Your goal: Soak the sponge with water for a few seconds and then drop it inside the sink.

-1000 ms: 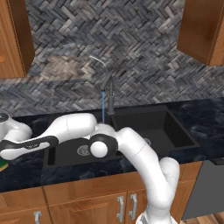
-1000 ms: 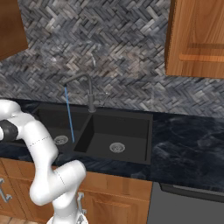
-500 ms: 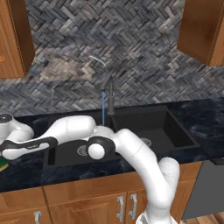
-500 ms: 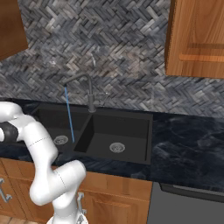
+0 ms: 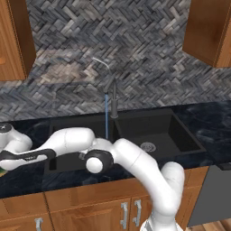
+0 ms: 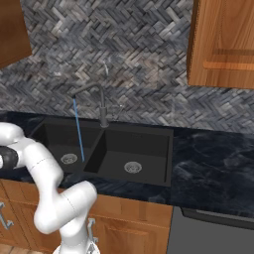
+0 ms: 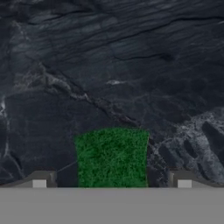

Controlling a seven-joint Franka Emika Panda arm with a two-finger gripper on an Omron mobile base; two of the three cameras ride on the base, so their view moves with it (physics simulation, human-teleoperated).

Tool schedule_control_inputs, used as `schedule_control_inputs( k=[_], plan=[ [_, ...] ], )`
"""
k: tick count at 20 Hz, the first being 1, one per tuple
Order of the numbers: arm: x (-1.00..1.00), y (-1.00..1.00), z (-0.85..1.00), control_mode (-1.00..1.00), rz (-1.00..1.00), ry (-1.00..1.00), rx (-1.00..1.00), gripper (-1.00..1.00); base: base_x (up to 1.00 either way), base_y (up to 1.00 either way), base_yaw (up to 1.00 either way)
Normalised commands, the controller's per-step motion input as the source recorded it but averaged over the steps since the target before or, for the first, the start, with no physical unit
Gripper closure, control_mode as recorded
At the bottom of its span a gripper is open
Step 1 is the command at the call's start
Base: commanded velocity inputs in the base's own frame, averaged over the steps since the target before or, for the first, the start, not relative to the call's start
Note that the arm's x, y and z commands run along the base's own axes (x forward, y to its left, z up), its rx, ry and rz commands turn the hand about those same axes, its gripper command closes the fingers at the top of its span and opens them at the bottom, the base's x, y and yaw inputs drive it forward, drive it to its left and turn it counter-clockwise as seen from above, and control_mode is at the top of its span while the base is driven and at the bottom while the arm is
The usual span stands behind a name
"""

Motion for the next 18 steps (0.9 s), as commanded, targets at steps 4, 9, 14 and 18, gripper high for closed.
schedule_control_inputs(
  k=[4, 9, 14, 18],
  plan=[
    [0.0, 0.18, 0.0, -1.0, 0.0, 0.0, -0.01, -1.0, 0.0, 0.0, 0.0],
    [0.0, 0.01, 0.0, -1.0, 0.0, 0.0, -0.06, -1.0, 0.0, 0.0, 0.0],
    [0.01, 0.0, -0.01, -1.0, 0.0, 0.02, -0.09, -1.0, 0.0, 0.0, 0.0],
    [0.12, 0.0, -0.09, -1.0, 0.0, 0.06, -0.09, -1.0, 0.0, 0.0, 0.0]
  ],
)
